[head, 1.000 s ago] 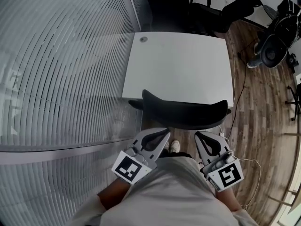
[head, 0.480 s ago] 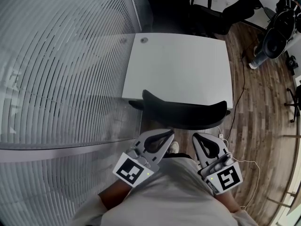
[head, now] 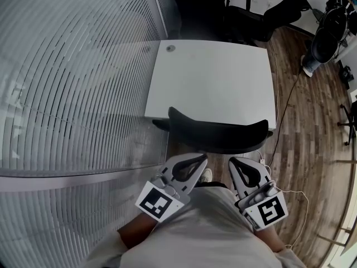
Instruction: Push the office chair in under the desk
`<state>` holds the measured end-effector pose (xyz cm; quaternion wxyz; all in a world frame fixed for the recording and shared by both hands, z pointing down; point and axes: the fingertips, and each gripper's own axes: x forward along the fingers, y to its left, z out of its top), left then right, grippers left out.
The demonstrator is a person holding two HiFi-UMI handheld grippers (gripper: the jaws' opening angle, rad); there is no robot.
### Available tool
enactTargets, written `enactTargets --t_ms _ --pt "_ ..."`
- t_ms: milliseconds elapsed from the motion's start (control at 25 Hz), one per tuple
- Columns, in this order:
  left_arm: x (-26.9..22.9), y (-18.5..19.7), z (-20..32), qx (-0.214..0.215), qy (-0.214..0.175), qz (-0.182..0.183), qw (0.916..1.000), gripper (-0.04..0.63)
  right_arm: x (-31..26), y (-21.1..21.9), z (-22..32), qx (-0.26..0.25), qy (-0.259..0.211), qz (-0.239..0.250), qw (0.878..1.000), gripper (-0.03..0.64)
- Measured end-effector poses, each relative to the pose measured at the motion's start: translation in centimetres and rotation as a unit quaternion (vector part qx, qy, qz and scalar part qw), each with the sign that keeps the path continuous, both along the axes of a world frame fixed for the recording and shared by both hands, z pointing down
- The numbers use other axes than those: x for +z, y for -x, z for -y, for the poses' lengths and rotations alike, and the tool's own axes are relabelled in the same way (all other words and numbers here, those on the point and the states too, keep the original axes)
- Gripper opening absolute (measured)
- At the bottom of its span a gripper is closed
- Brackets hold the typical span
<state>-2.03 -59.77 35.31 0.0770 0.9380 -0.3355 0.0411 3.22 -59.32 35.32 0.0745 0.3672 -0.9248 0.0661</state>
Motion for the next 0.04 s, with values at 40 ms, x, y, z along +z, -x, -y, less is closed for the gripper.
enactTargets --t_ms 40 --pt "-0.02 -0.03 -0.17 0.0 -0.001 0.0 1.0 0.032 -0.01 0.01 -0.21 0.0 0.001 0.0 1.0 0.029"
